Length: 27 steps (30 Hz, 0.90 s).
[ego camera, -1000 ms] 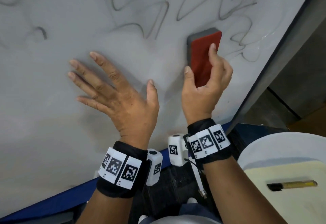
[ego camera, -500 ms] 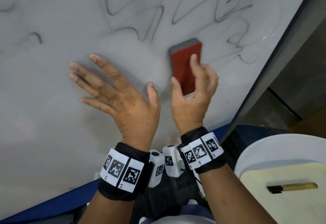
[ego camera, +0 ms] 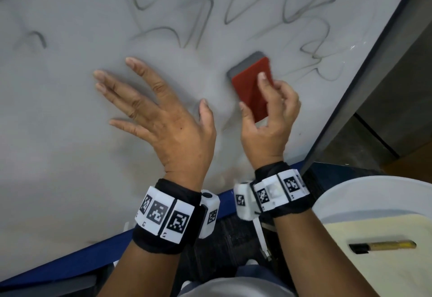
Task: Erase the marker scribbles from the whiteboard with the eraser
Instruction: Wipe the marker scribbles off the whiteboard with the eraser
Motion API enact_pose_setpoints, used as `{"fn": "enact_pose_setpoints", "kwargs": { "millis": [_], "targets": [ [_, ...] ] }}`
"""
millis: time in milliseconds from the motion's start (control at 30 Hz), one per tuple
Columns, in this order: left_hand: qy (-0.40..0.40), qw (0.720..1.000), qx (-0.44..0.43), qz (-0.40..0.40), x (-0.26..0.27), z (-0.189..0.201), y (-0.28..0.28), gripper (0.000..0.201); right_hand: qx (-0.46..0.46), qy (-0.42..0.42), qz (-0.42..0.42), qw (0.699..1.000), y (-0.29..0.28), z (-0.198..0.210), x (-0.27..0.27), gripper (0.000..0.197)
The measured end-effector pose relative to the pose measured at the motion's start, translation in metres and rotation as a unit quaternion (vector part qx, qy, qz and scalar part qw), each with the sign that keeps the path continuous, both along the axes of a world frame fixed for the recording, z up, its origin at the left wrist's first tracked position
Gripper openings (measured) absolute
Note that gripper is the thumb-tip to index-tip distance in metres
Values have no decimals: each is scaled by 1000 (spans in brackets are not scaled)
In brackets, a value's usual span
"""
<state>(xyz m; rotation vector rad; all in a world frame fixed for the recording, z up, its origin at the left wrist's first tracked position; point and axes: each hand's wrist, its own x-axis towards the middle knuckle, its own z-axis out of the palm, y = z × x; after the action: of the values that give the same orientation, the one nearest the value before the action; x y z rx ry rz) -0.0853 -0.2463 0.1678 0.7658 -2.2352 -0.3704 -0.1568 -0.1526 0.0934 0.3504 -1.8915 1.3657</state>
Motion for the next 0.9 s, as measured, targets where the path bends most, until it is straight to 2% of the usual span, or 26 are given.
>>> {"fn": "enact_pose_setpoints", "kwargs": {
  "millis": [100,167,267,367,500,700,767,900],
  "targets": [
    [-8,1000,-13,-16,0,-3,-1,104,-98,-38,-17,994,6,6,-12,61],
    [-13,999,-18,-24,0,-4,-1,101,-129,-56,-19,990,-6,9,-4,64],
    [-16,999,-28,-28,-1,-7,0,98,-77,-36,8,996,-17,2,11,67],
    [-27,998,-42,-27,-2,-9,-1,101,-17,2,7,1000,-3,-5,-1,62],
    [-43,997,-63,-23,-1,-12,-3,105,-162,-65,-18,985,4,-5,-14,67],
    [-46,996,-80,-22,-1,-13,-1,106,-234,-121,-26,964,-2,4,-9,66],
    [-44,996,-78,-28,-2,-12,0,107,-206,-91,-26,974,-8,12,-5,65],
    [-37,995,-79,-38,-3,-12,1,106,-67,-18,1,998,-10,6,-2,66]
  ]
}}
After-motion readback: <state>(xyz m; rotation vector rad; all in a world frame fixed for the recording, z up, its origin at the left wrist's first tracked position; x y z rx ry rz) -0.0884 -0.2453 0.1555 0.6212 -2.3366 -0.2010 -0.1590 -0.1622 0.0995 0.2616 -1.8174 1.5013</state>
